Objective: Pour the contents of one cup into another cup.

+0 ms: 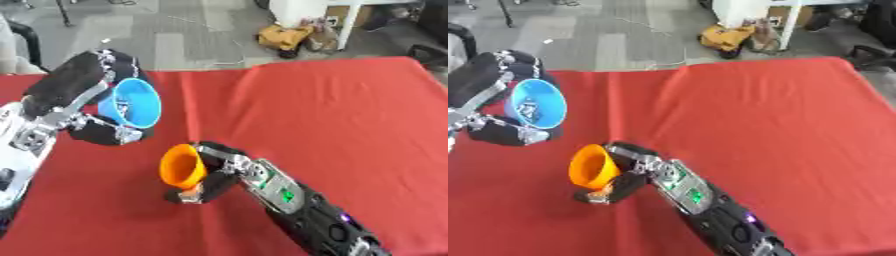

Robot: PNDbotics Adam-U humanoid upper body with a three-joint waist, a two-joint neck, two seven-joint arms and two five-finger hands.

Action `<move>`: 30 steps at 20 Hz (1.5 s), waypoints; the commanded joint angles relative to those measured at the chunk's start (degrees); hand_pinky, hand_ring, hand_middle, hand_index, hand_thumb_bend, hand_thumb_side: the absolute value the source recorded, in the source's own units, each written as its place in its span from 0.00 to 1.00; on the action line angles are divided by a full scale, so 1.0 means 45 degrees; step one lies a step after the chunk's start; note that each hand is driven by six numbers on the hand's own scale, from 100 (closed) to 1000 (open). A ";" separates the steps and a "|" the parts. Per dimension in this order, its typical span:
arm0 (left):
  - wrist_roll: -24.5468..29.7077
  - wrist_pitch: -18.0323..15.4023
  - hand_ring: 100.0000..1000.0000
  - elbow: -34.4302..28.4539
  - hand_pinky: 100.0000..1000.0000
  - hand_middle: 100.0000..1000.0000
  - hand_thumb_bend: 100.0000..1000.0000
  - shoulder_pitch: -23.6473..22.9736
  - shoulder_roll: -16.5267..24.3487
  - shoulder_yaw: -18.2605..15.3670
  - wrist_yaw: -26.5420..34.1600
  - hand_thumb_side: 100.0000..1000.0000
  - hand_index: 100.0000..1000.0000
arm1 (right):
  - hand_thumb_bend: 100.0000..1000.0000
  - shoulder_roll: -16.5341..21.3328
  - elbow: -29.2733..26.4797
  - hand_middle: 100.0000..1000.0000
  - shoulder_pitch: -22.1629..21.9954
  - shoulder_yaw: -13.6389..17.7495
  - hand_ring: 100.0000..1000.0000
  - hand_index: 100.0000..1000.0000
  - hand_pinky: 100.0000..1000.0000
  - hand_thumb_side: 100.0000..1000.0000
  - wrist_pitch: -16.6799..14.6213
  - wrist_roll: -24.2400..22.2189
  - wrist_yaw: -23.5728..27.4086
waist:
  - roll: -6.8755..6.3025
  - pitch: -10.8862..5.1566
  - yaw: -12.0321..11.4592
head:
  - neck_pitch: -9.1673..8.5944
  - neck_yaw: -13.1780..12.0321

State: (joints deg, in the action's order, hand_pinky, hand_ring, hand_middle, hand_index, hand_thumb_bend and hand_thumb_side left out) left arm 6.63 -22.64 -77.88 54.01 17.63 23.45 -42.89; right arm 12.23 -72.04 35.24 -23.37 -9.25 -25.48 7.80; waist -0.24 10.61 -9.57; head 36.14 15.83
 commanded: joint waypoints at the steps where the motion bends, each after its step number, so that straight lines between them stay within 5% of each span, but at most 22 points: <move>1: 0.0063 -0.0189 0.26 -0.0252 0.38 0.30 0.56 0.0308 0.0277 0.0059 -0.0270 0.00 0.60 | 0.29 -0.0043 -0.0054 0.39 0.0219 0.0094 0.41 0.61 0.52 0.00 0.0036 -0.0018 0.0190 | -0.0035 -0.0256 -0.0019 | -0.0099 0.0048; 13: 0.0224 -0.0876 0.26 -0.0261 0.38 0.30 0.56 0.0435 0.0283 0.0437 -0.1722 0.00 0.61 | 0.29 -0.0068 -0.0028 0.39 0.0229 0.0086 0.41 0.60 0.52 0.00 0.0038 -0.0074 0.0236 | -0.0048 -0.0267 0.0001 | -0.0103 0.0068; 30: 0.0630 -0.0796 0.26 -0.0535 0.35 0.29 0.57 0.0560 0.0178 0.0690 -0.3410 0.00 0.61 | 0.29 -0.0109 0.0012 0.39 0.0215 0.0080 0.41 0.60 0.53 0.00 0.0017 -0.0122 0.0224 | -0.0036 -0.0281 0.0022 | -0.0079 0.0085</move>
State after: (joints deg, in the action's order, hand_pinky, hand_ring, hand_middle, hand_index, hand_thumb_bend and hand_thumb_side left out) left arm 9.19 -26.23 -79.24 54.97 17.68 26.74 -57.69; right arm 11.79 -71.42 35.26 -23.36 -9.10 -25.83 8.20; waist -0.27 10.56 -9.51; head 36.13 16.05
